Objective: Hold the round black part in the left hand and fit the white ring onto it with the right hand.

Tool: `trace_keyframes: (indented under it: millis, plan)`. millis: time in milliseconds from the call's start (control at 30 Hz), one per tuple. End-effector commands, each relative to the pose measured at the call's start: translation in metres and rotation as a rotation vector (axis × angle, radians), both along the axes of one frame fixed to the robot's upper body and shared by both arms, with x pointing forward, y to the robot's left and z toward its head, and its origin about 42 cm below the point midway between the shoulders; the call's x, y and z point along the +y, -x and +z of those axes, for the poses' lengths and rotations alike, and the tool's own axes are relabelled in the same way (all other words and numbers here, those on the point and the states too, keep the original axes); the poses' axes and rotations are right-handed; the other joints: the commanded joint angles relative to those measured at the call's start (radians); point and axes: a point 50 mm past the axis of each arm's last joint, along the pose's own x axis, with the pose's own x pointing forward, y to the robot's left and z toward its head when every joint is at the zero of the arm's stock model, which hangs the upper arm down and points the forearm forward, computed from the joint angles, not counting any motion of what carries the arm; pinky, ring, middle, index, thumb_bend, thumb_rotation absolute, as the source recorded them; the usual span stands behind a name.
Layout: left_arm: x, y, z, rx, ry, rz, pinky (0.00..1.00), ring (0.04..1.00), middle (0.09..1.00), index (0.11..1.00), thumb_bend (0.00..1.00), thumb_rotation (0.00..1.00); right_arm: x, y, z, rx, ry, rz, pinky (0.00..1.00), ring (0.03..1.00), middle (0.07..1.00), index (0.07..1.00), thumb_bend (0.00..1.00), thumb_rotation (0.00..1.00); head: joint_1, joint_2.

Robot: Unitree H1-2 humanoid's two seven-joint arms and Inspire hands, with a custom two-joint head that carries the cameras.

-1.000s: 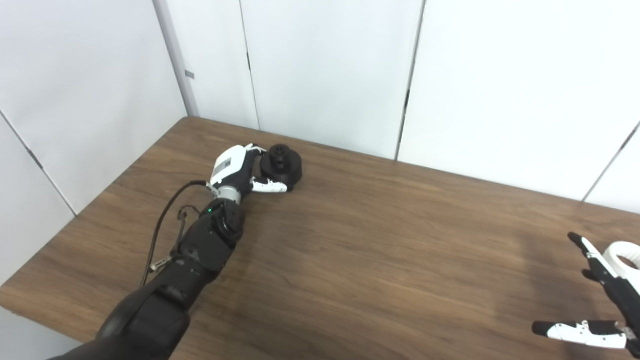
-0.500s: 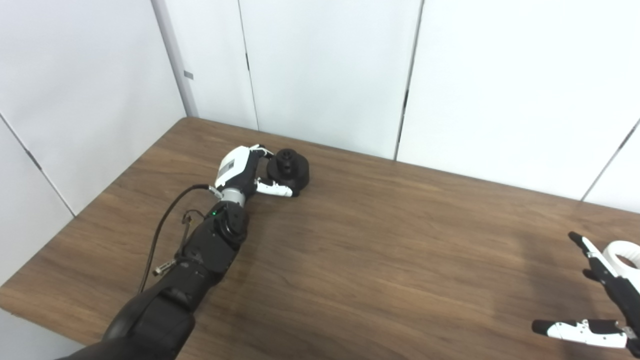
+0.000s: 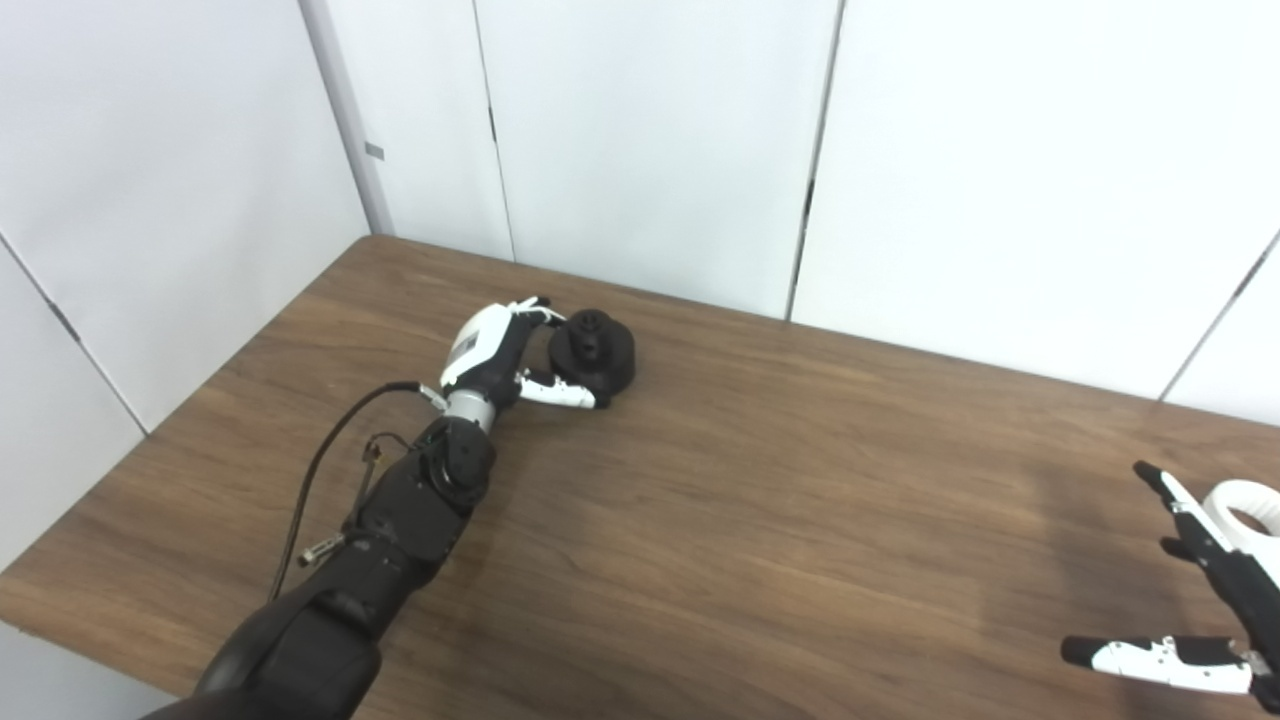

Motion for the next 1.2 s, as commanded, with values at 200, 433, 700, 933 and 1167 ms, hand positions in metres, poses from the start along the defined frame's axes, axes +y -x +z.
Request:
trace_keyframes:
  millis: [200, 433, 700, 933, 1167]
  plan:
    - [-0.022, 0.007, 0.0, 0.1, -0.029, -0.26, 0.96, 1.0, 0.982, 0.49, 0.52, 0.07, -0.001, -0.007, 0.02, -0.086, 0.031, 0.026, 0.87, 1.0, 1.0, 1.0, 0.87, 0.26, -0.003, 0.002]
    - [-0.049, 0.014, -0.01, 0.152, -0.001, -0.41, 0.93, 1.0, 0.982, 0.489, 0.52, 0.07, 0.001, -0.007, 0.021, -0.093, 0.03, 0.03, 0.87, 1.0, 1.0, 1.0, 0.87, 0.26, -0.011, 0.005]
    - [-0.083, 0.014, -0.01, 0.135, 0.031, -0.559, 0.98, 1.0, 0.997, 0.487, 0.52, 0.07, 0.004, -0.008, 0.022, -0.103, 0.044, 0.034, 0.86, 0.997, 1.0, 1.0, 0.88, 0.27, -0.029, 0.007]
    - [-0.114, 0.021, -0.008, 0.133, 0.02, -0.688, 1.0, 1.0, 1.0, 0.487, 0.52, 0.07, 0.007, -0.008, 0.024, -0.108, 0.043, 0.033, 0.85, 0.999, 1.0, 1.0, 0.88, 0.25, -0.046, 0.012]
    - [-0.139, 0.033, -0.011, 0.15, 0.007, -0.784, 1.0, 1.0, 1.0, 0.487, 0.52, 0.07, 0.009, -0.009, 0.025, -0.128, 0.036, 0.041, 0.86, 0.995, 1.0, 1.0, 0.87, 0.24, -0.067, 0.017]
